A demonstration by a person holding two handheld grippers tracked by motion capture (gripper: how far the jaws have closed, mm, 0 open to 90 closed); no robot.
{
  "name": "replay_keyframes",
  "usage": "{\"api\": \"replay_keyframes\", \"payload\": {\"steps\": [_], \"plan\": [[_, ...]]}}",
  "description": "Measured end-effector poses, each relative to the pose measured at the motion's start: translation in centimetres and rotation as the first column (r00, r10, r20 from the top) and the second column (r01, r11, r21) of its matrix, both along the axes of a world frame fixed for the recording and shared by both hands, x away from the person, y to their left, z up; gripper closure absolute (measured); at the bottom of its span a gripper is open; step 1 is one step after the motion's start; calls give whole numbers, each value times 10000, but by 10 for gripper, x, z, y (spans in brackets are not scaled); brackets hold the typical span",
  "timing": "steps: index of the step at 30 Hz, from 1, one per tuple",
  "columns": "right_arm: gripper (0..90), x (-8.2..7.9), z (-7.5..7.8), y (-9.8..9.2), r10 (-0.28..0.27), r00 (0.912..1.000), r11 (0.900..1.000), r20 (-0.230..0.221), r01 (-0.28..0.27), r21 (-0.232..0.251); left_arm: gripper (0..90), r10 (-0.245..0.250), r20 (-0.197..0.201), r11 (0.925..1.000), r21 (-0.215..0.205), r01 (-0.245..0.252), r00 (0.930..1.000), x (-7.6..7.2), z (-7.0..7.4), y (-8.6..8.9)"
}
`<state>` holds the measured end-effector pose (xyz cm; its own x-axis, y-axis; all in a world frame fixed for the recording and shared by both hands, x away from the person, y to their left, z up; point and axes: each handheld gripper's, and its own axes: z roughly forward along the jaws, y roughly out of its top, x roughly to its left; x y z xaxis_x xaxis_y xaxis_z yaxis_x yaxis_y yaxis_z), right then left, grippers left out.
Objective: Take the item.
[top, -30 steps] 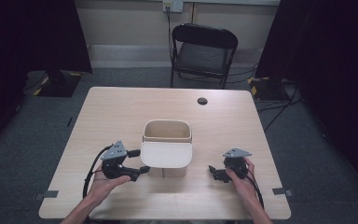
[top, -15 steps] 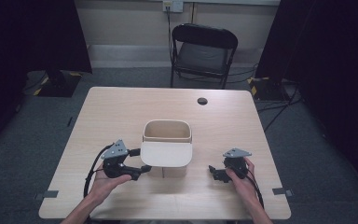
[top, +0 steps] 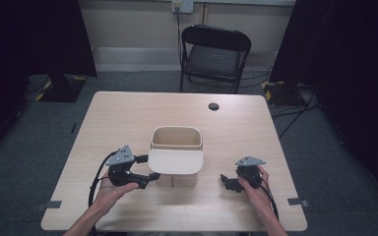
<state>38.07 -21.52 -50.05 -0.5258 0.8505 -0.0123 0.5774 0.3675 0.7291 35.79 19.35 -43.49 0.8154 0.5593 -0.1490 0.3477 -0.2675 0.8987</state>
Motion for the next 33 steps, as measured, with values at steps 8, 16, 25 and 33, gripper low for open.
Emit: {"api": "replay_keyframes", "payload": {"steps": [8, 16, 25, 33], "plan": [[118, 0, 0, 0, 1, 10000, 10000, -1, -1, 4, 209, 61, 71, 10000, -52, -61, 10000, 0, 3, -1], [118, 0, 0, 0, 2, 10000, 10000, -2, -2, 5, 204, 18, 88, 10000, -91, -18, 10000, 0, 4, 0], [118, 0, 0, 0, 2, 10000, 10000, 0, -2, 3, 203, 133, 263, 9999, -93, -131, 9996, 1, 4, -2], [117, 0, 0, 0, 2, 10000, 10000, 3, -2, -2, 199, 273, 290, 9995, -168, -268, 9992, 1, 6, 0]]}}
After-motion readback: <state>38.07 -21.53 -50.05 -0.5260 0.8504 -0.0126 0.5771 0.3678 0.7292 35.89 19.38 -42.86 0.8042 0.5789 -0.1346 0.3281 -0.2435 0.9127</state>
